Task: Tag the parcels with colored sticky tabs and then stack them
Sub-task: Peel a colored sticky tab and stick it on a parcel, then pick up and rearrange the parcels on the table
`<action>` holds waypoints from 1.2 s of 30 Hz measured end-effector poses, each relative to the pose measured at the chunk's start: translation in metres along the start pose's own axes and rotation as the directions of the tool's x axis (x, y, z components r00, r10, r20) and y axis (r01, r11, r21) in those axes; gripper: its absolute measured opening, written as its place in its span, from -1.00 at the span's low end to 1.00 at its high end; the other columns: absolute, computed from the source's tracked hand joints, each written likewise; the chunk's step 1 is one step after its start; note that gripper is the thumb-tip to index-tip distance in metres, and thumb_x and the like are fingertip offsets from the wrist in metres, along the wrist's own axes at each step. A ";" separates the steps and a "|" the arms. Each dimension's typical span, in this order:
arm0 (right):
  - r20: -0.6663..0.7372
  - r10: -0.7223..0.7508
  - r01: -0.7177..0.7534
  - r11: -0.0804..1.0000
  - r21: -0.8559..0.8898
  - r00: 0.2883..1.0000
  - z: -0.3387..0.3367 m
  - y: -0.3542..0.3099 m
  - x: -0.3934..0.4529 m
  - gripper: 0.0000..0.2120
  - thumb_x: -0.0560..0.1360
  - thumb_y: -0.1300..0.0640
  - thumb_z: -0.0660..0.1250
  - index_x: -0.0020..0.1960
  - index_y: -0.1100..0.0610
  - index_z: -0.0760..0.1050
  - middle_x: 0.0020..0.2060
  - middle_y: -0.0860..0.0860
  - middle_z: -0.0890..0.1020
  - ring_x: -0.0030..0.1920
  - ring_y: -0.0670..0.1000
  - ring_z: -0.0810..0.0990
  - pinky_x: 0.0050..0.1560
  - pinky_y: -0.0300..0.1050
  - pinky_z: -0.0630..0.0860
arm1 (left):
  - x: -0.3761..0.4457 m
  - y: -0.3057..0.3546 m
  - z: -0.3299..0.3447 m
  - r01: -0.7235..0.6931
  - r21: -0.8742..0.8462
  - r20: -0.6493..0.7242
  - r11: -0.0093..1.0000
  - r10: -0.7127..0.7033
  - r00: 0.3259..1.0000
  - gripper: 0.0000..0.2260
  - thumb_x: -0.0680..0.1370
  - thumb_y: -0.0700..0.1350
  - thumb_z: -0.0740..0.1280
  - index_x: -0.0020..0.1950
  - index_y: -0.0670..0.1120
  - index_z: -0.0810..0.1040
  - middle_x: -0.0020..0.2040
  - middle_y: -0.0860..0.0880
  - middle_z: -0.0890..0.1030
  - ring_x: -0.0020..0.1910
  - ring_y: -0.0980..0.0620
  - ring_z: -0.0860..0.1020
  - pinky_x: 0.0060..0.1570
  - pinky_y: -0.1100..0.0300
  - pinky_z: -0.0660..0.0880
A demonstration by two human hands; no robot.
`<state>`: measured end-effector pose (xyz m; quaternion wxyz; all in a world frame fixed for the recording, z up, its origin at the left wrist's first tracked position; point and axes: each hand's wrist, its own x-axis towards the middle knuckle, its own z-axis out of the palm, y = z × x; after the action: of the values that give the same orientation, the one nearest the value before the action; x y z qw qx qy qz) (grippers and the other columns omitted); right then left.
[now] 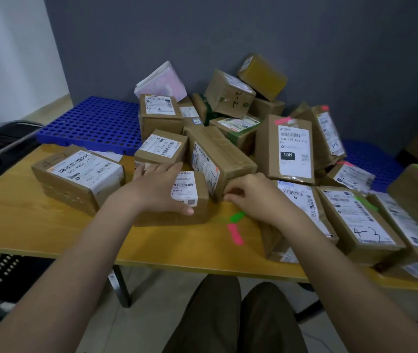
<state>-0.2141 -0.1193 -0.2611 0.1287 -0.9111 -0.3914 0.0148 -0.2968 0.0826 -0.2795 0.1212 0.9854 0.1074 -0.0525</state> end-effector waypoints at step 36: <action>-0.570 0.442 -0.019 0.801 0.598 0.692 -0.090 0.100 0.005 -0.40 0.28 -0.28 0.39 0.28 -0.26 0.33 0.19 -0.14 0.40 0.27 0.03 0.42 0.13 0.16 0.54 | 0.093 0.095 -0.029 0.200 -0.017 -0.247 0.980 -0.199 0.949 -0.17 0.40 0.37 0.31 0.47 -0.12 0.17 0.42 -0.21 0.28 0.39 -0.24 0.24 0.29 -0.10 0.30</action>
<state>-0.1281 -0.2014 -0.1983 0.5161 -0.8167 -0.1701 -0.1945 -0.1826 0.0187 -0.2425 0.0970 0.9688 0.2205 0.0583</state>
